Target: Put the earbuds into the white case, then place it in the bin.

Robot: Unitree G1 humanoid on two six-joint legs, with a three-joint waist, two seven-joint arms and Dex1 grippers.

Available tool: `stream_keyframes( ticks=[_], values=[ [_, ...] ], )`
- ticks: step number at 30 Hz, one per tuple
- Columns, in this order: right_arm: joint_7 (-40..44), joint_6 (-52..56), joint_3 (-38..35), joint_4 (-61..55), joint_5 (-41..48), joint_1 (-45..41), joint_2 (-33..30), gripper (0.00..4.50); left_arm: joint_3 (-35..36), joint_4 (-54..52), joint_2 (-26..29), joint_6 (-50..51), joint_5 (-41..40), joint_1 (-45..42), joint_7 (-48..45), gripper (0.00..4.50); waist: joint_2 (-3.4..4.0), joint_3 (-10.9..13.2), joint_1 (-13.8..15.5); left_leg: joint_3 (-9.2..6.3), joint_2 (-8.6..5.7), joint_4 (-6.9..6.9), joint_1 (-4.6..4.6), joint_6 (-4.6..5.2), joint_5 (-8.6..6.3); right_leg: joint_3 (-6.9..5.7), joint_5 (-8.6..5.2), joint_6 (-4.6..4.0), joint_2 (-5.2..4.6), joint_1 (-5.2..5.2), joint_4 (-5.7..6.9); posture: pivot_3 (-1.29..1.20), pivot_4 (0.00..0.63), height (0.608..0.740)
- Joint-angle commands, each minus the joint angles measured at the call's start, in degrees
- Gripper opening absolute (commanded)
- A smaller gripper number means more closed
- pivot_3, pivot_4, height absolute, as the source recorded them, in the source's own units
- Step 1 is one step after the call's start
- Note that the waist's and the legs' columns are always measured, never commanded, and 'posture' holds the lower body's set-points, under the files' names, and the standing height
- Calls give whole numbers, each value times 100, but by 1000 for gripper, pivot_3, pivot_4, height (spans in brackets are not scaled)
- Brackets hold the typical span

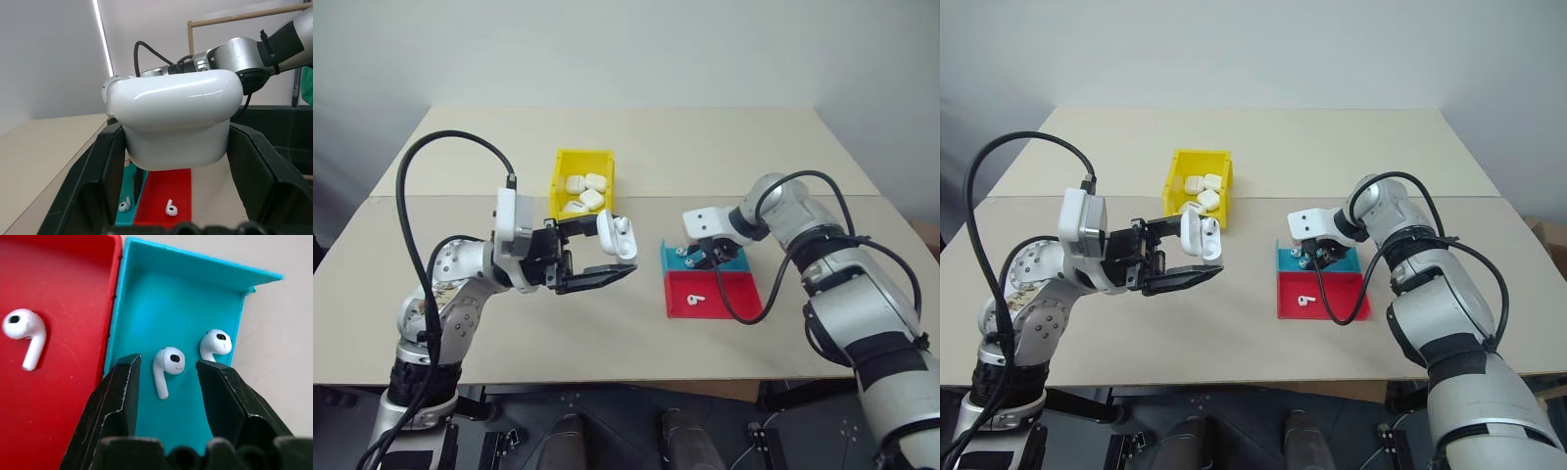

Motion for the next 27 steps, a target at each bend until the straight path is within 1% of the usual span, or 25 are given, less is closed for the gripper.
stream_keyframes(
  ticks=[1, 9, 12, 15, 16, 22, 25, 27],
  values=[
    [-132, -185, -128, 133, -161, -146, 39, 2351, 164, -205, 57, -115, -57, -27, 75, 2824, 0, 0, 0, 0, 0, 0, 1, 0, 0, 0, 0, 0, 0, 0, 1, 0, 150, 740],
    [-225, -261, -190, 328, -384, -153, 190, 2351, 172, -286, 116, -129, -56, 80, 147, 2824, 1, -1, -9, 0, 1, 0, 10, -4, 3, 0, 0, -1, 2, 5, 6, 0, 150, 740],
    [-225, -242, -204, 369, -441, -124, 250, 1776, 179, -312, 135, -123, -60, 105, 176, 2824, 2, -1, -16, -1, 2, 0, 13, -4, 3, 1, 1, -1, 3, 8, 7, 0, 150, 740],
    [-236, -238, -226, 386, -486, -97, 283, 801, 205, -364, 171, -112, -80, 168, 201, 2824, 3, -2, -21, -1, 2, 0, 16, -5, 3, 1, 1, -1, 4, 10, 8, 0, 150, 740],
    [-221, -223, -237, 390, -499, -93, 293, 626, 213, -381, 184, -108, -92, 192, 207, 2824, 3, -2, -20, -1, 3, 0, 21, -5, 3, 1, 1, -1, 5, 16, 8, 0, 150, 740],
    [-289, -179, -388, 384, -512, -122, 277, 625, 187, -366, 186, -89, -104, 172, 225, 2824, 3, -2, -15, -1, 3, 0, 25, -5, 3, 1, 1, -2, 5, 22, 7, 0, 150, 740],
    [-135, 41, -674, 326, -288, -274, 166, 625, 129, -300, 142, -58, -160, 102, 166, 2824, 3, -2, -14, -1, 3, 0, 25, -5, 3, 1, 1, -2, 5, 22, 7, 0, 150, 740],
    [142, 210, -899, 170, -117, -394, -14, 625, 46, -228, 100, -44, -199, 39, 80, 2824, 3, -1, -11, -1, 3, 0, 20, -5, 3, 1, 1, -2, 4, 18, 6, 0, 150, 740]
  ],
)
